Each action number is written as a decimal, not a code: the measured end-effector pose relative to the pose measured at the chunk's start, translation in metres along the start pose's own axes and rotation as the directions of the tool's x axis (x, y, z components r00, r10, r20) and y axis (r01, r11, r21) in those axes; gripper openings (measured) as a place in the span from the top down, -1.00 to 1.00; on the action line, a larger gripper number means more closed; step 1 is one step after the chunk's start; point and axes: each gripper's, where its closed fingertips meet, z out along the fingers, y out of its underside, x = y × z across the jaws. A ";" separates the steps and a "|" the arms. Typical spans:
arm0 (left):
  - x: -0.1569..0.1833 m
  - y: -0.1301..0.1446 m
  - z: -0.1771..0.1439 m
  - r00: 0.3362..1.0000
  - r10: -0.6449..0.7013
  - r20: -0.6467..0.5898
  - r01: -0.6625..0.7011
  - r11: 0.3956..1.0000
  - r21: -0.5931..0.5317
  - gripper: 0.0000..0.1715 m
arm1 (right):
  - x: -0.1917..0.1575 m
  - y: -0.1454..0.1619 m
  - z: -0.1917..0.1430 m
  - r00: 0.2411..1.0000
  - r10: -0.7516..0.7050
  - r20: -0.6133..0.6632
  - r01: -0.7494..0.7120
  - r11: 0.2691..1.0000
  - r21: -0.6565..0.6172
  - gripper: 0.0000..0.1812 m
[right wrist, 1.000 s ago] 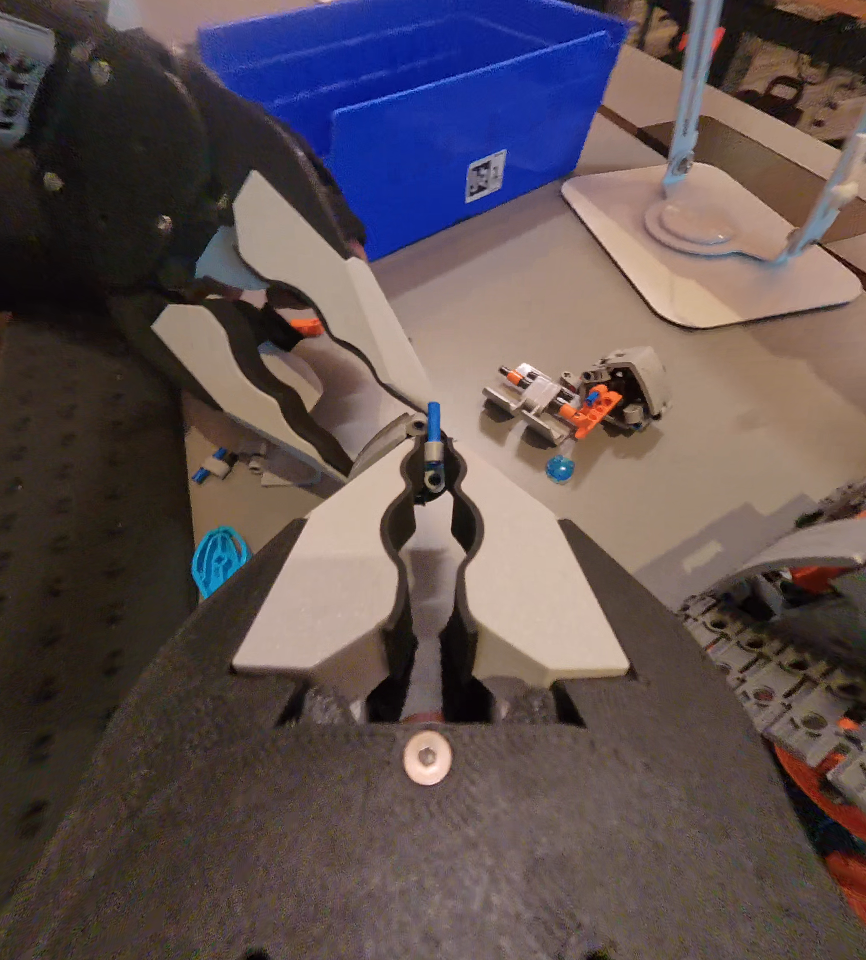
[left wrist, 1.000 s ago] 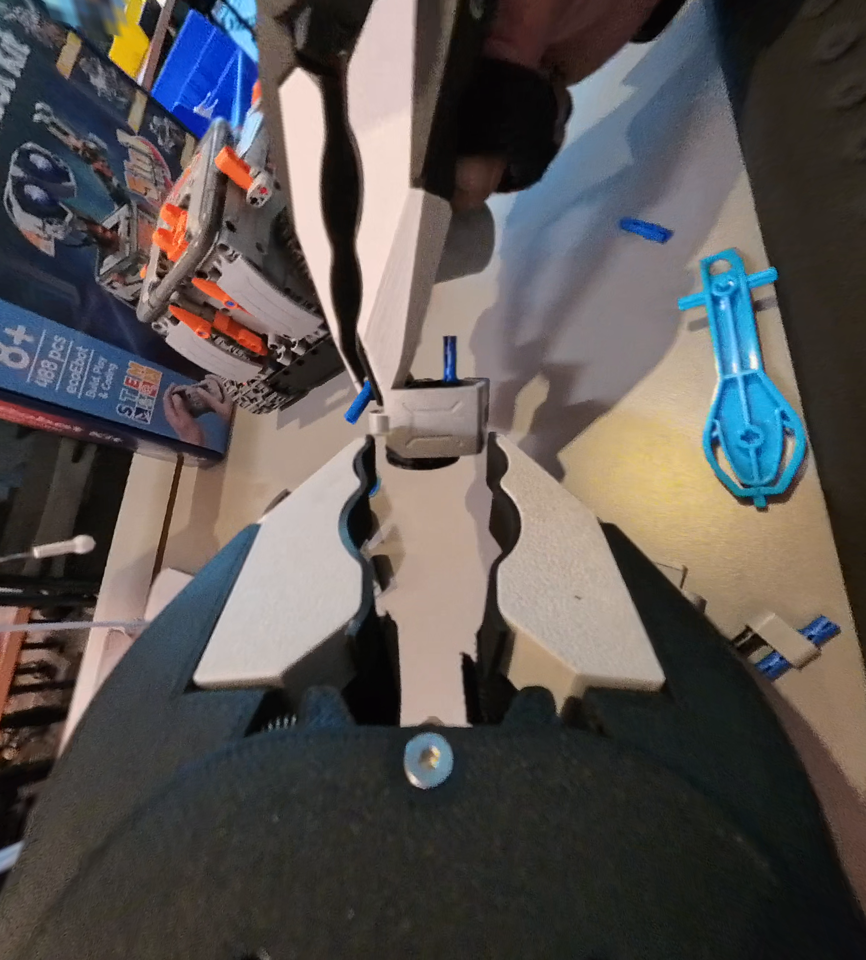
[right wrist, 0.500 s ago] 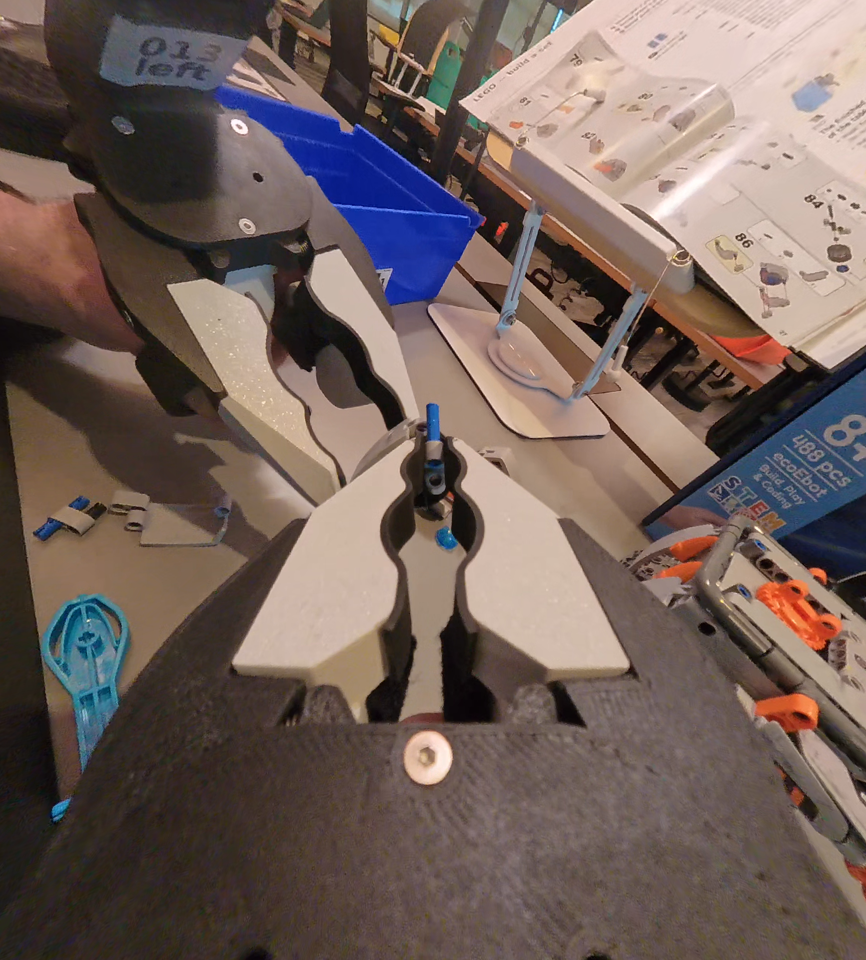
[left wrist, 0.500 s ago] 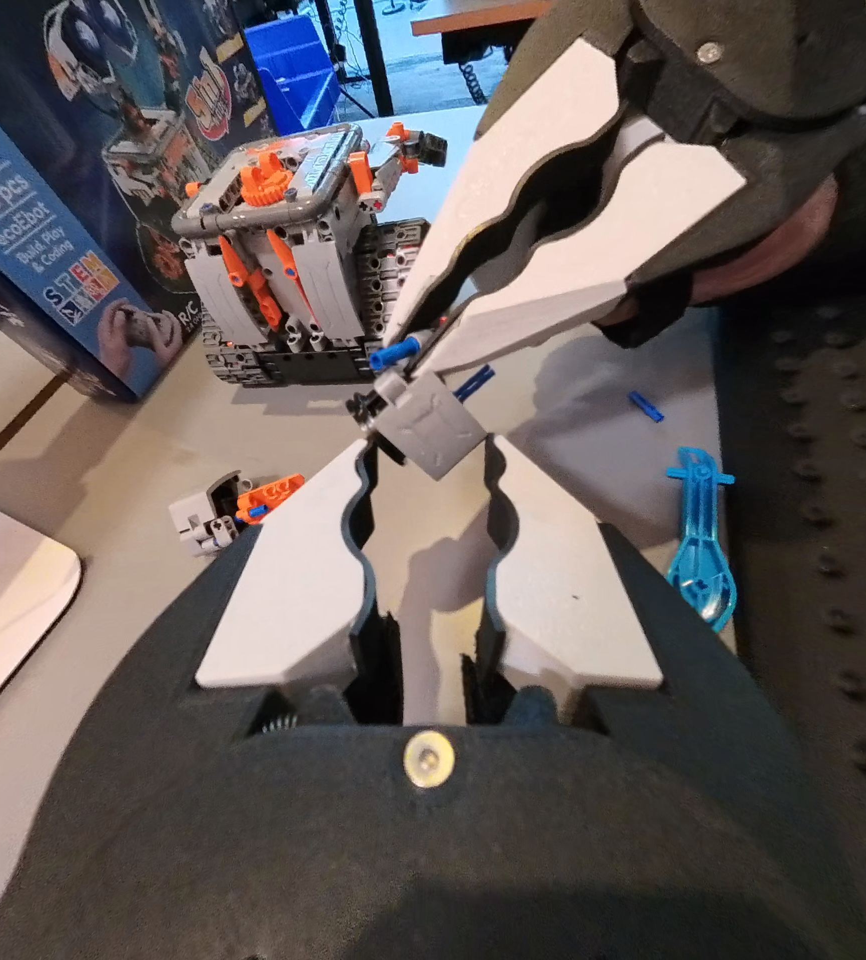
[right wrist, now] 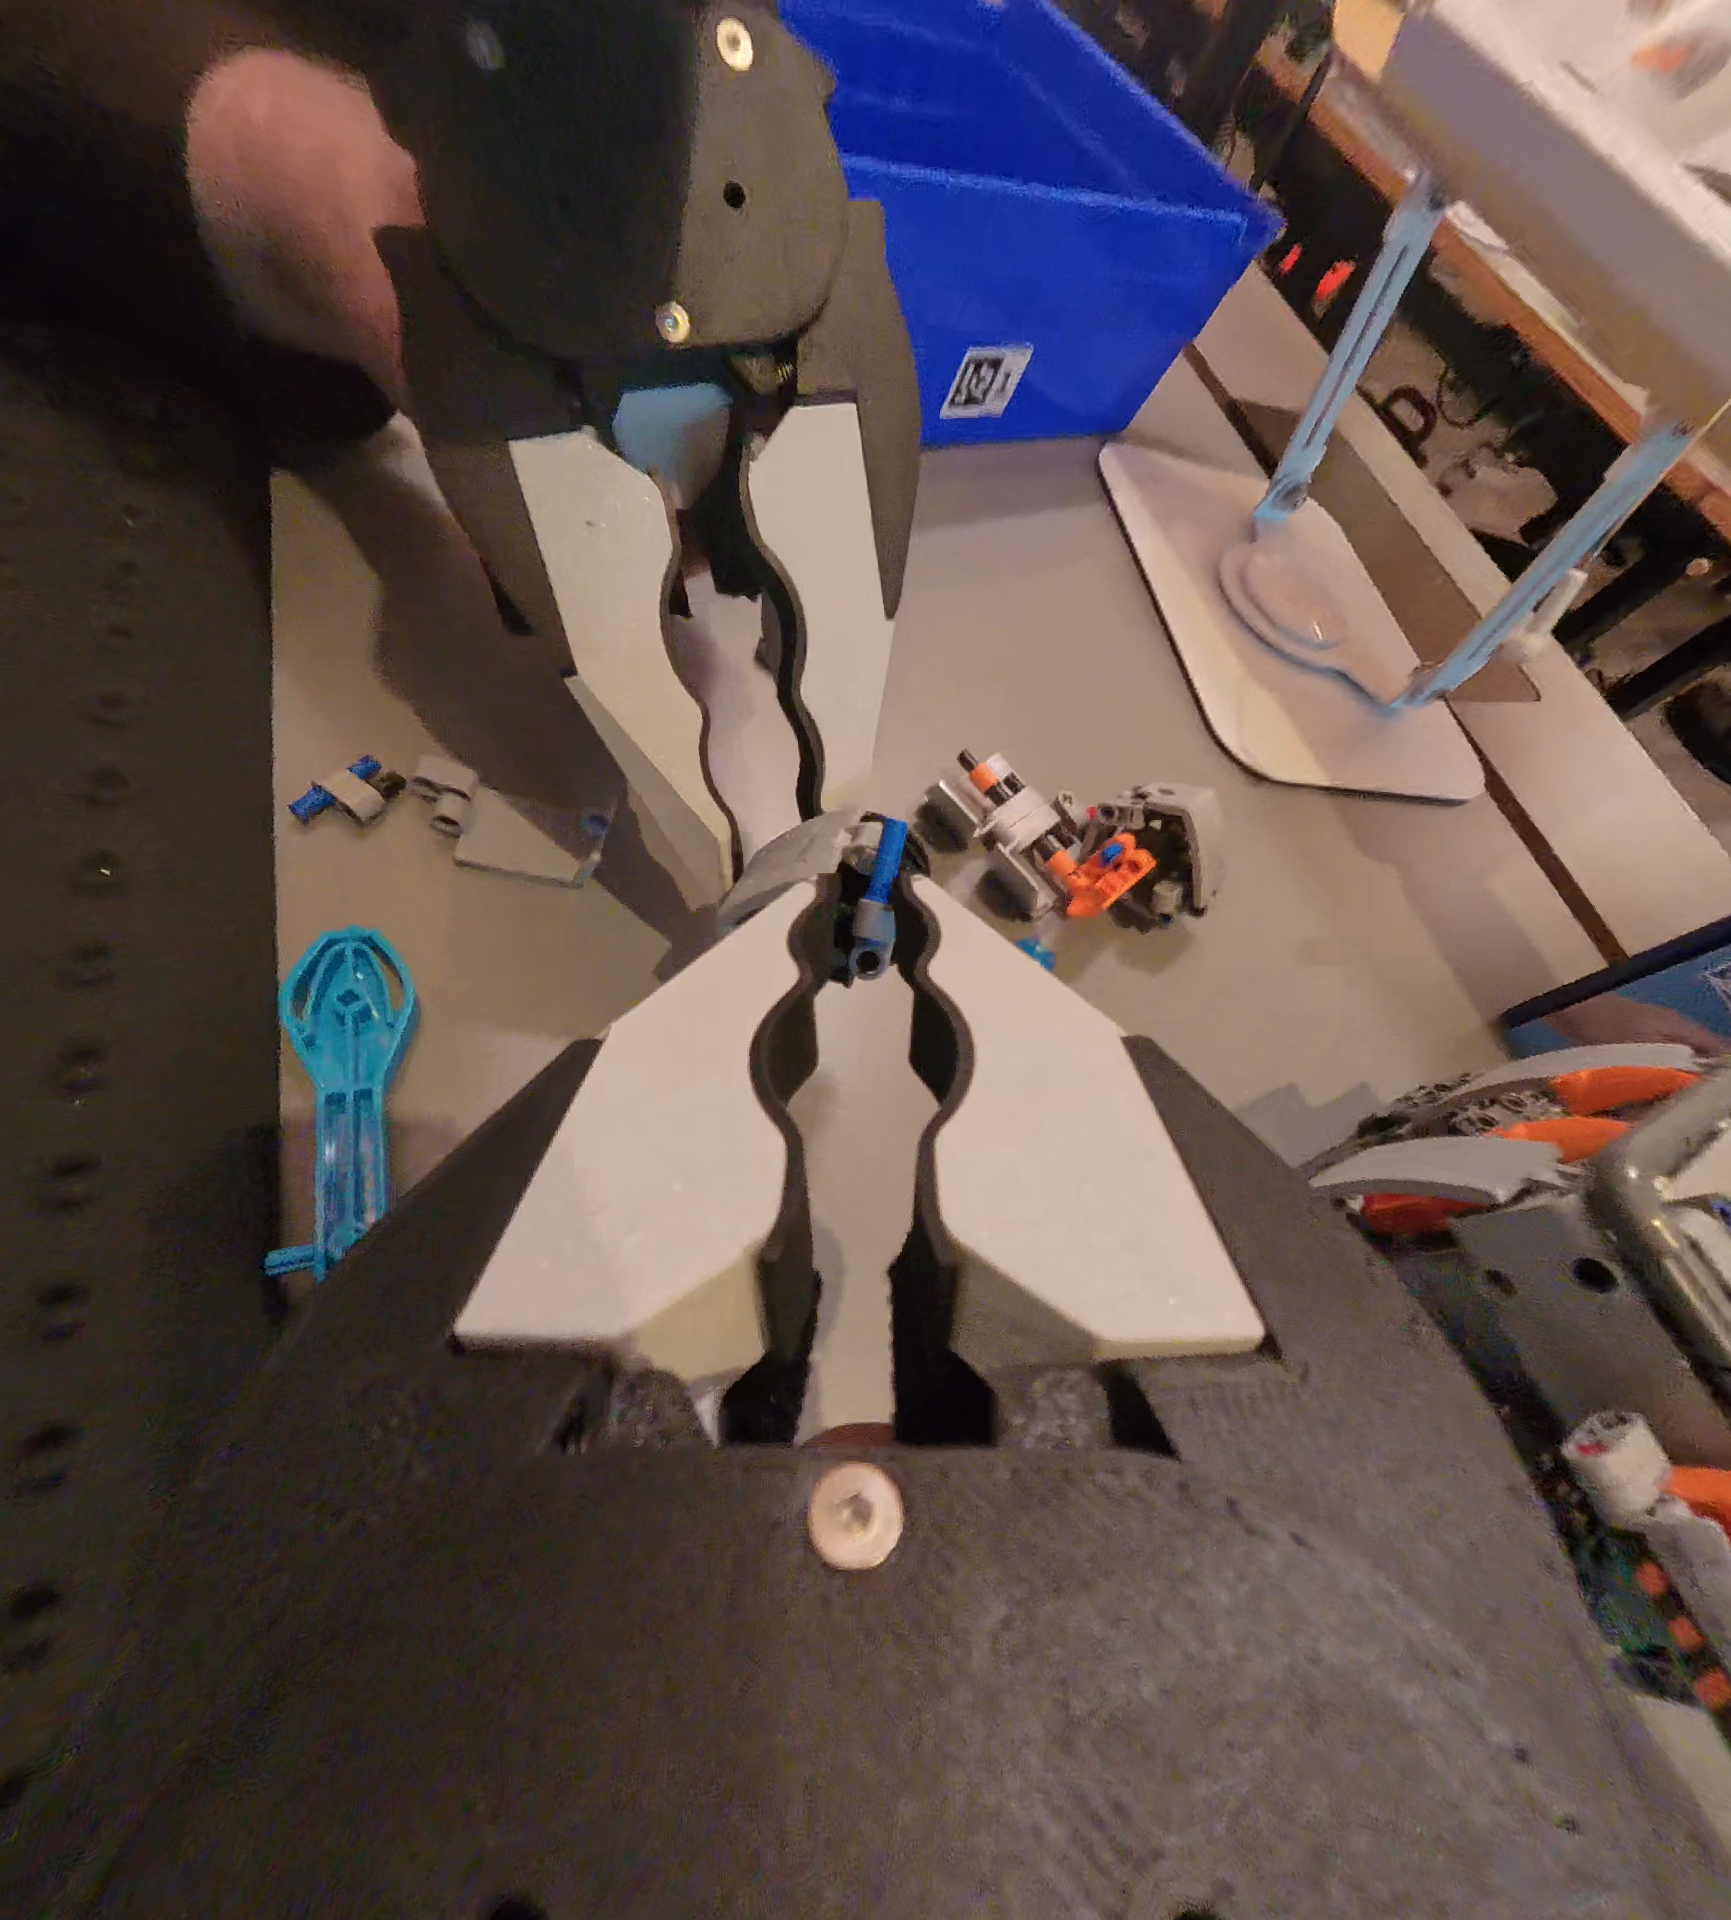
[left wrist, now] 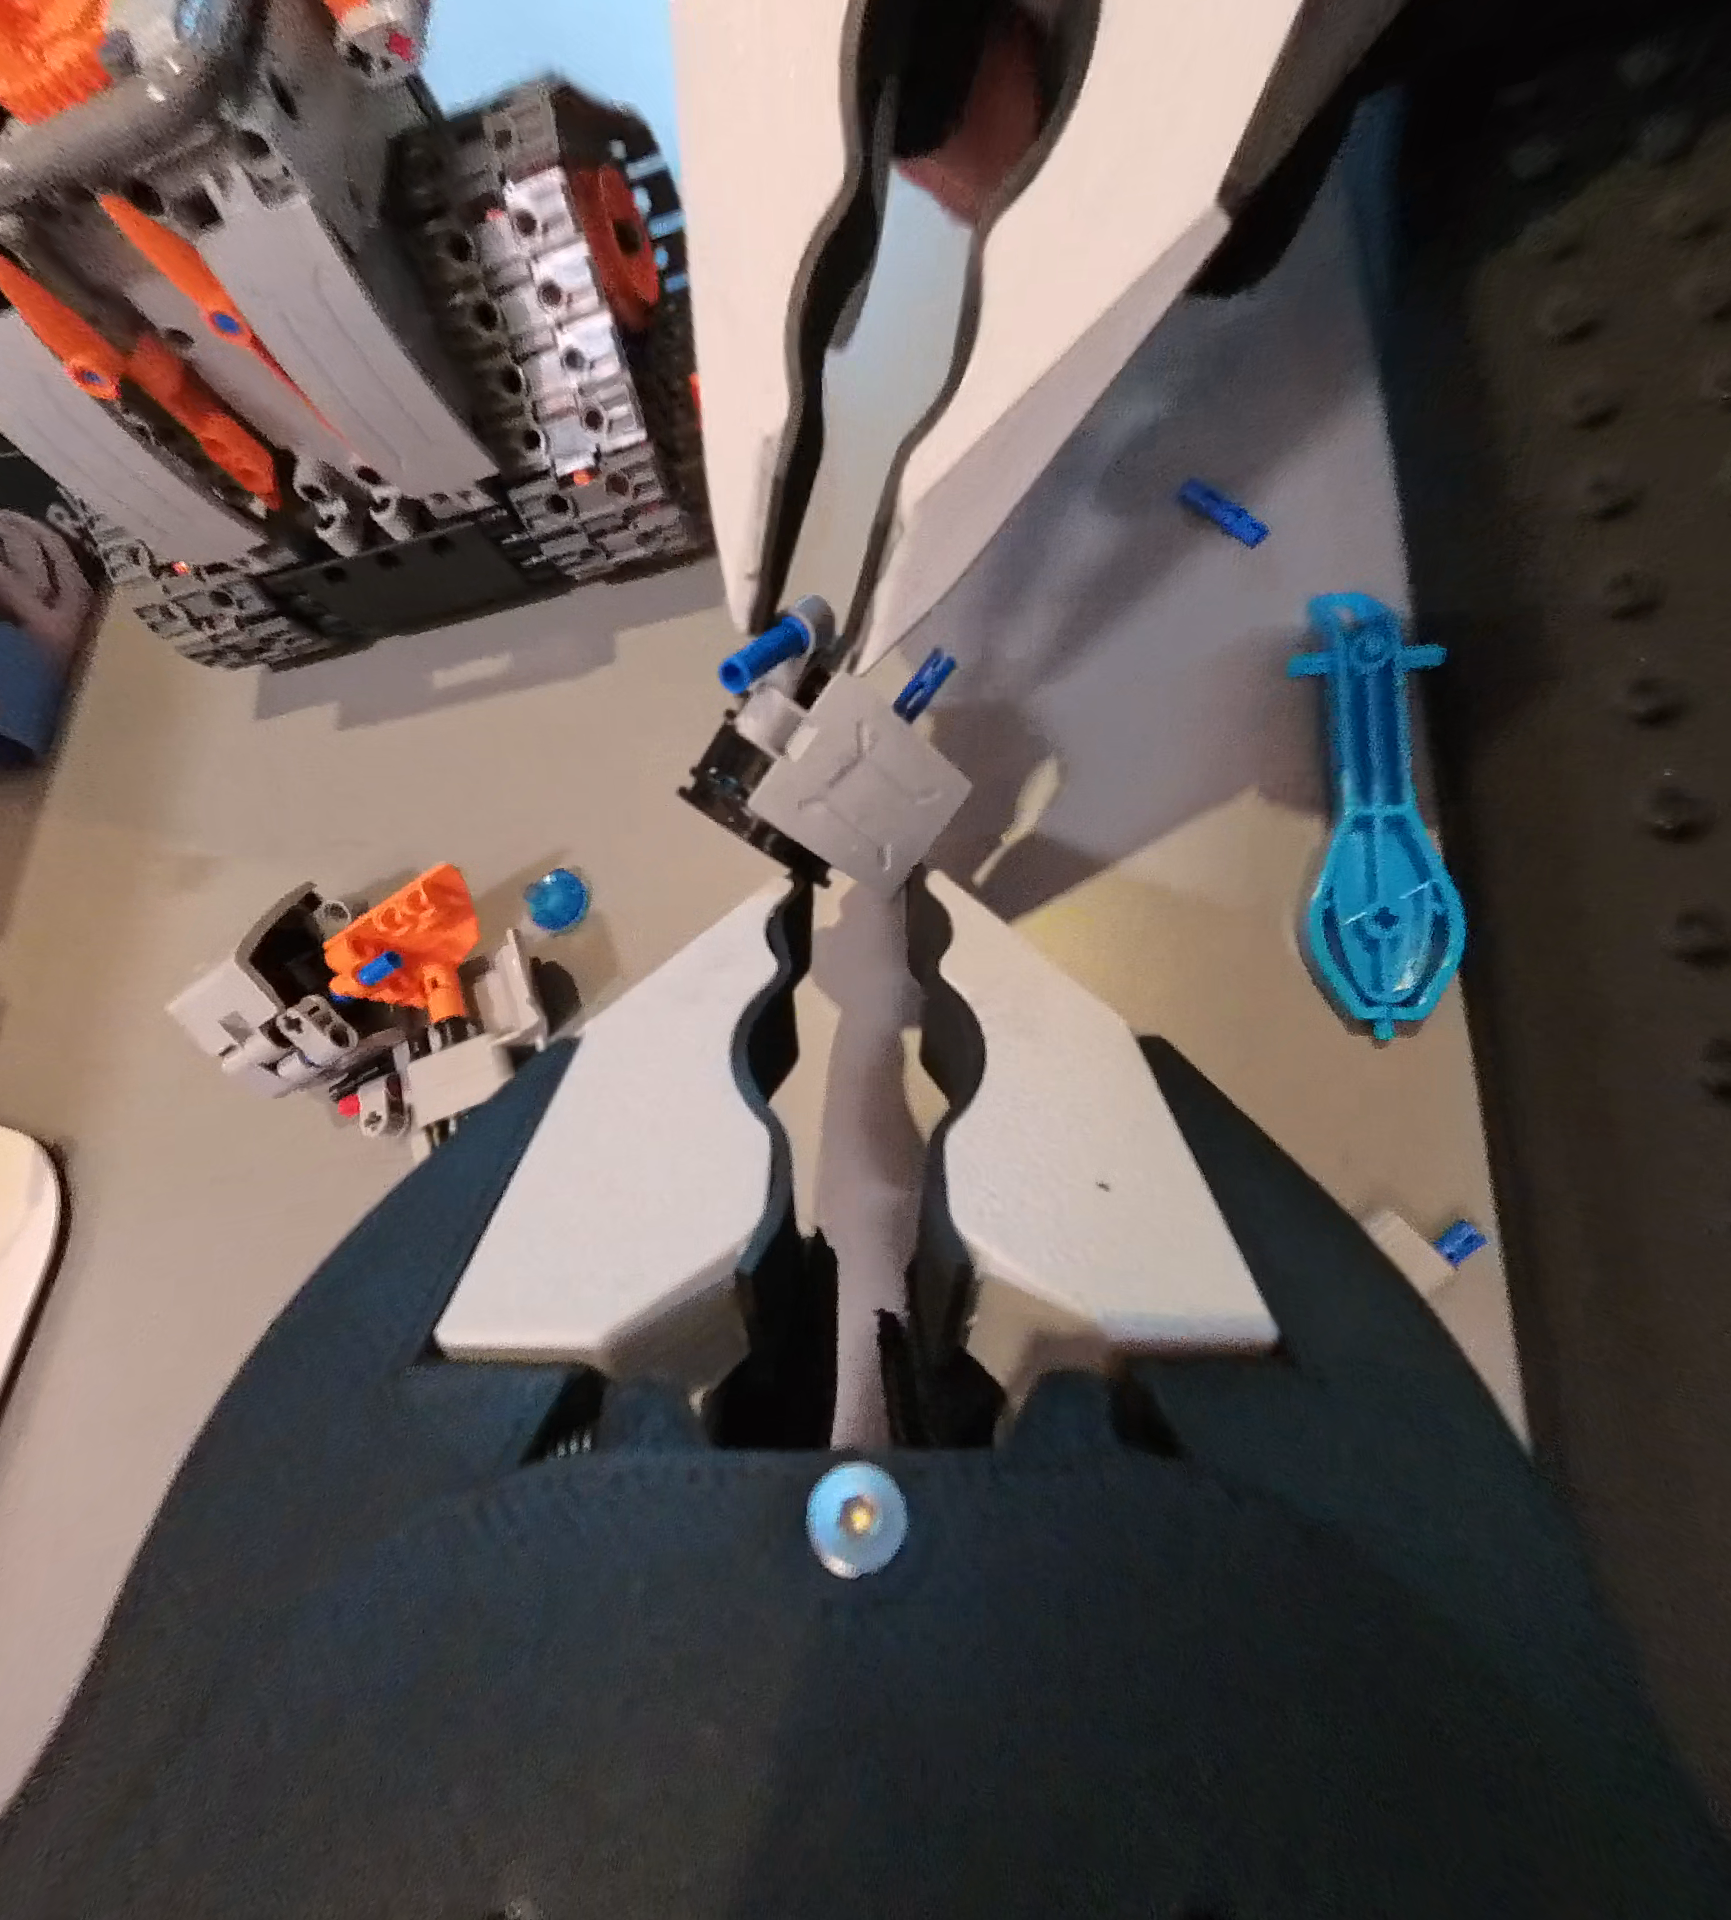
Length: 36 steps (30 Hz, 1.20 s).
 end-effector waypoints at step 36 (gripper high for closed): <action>-0.018 0.017 0.016 0.995 -0.053 0.081 0.060 0.994 -0.092 0.68 | 0.006 0.016 0.016 0.990 0.139 0.018 -0.138 0.989 -0.061 0.87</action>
